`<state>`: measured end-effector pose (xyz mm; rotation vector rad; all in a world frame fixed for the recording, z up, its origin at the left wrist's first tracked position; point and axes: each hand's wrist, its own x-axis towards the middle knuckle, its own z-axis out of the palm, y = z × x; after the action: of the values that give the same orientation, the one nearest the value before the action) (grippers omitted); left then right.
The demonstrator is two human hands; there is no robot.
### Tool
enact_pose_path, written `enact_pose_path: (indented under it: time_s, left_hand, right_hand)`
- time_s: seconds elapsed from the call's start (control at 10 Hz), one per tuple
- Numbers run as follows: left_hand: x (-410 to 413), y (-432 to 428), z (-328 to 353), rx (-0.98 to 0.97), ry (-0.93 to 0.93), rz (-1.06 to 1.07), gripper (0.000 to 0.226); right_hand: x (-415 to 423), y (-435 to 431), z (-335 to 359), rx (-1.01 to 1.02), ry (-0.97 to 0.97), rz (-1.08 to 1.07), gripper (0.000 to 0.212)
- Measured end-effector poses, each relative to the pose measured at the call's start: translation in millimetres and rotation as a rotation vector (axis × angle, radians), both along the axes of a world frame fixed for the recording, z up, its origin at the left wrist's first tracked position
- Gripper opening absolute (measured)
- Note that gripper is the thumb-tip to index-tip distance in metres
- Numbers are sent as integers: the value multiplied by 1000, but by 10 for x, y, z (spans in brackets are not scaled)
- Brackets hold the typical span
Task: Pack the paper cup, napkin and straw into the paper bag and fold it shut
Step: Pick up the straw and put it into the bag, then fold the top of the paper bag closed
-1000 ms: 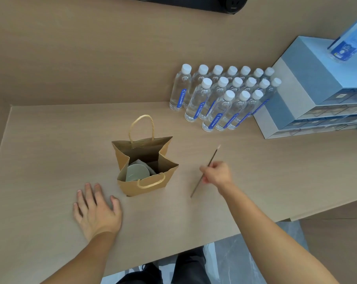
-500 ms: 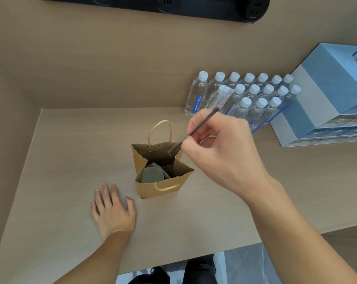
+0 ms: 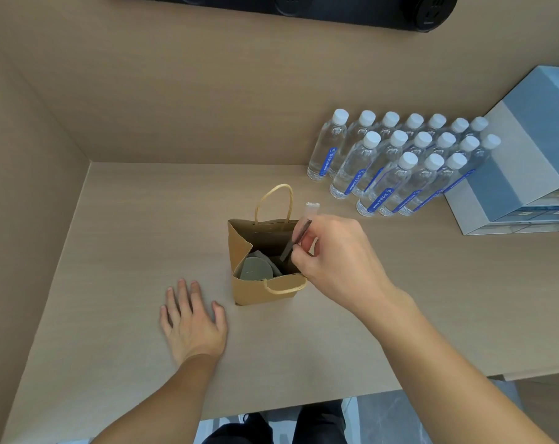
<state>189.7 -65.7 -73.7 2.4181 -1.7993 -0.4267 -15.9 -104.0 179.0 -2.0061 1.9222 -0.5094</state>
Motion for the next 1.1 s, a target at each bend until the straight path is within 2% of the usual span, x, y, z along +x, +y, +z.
enact_pose_path:
  time_s: [0.5,0.7,0.8,0.9,1.0,1.1]
  left_hand:
    - [26,0,-60,14,-27,-8,70]
    - [33,10,-74,-3,-10,-15,69]
    - [36,9,21,-1,100,27,66]
    - [50,-97,263,-35,424,78,53]
    - [52,-78,700,-161,846,14,48]
    - [-36,-49,1130,-248,958,-135,49]
  right_hand:
    - [38,-23,-33,-4,6,6,5]
    - [-147,40,-61,19,-107,-106,9]
    - [-319,146,-89,85,-209,-177,17]
    - [-460,222,-177,196,-295,-178,26]
    - [-453,247,-305,265,-366,-140,31]
    - [-367,208,-463,308,-405,-83,36]
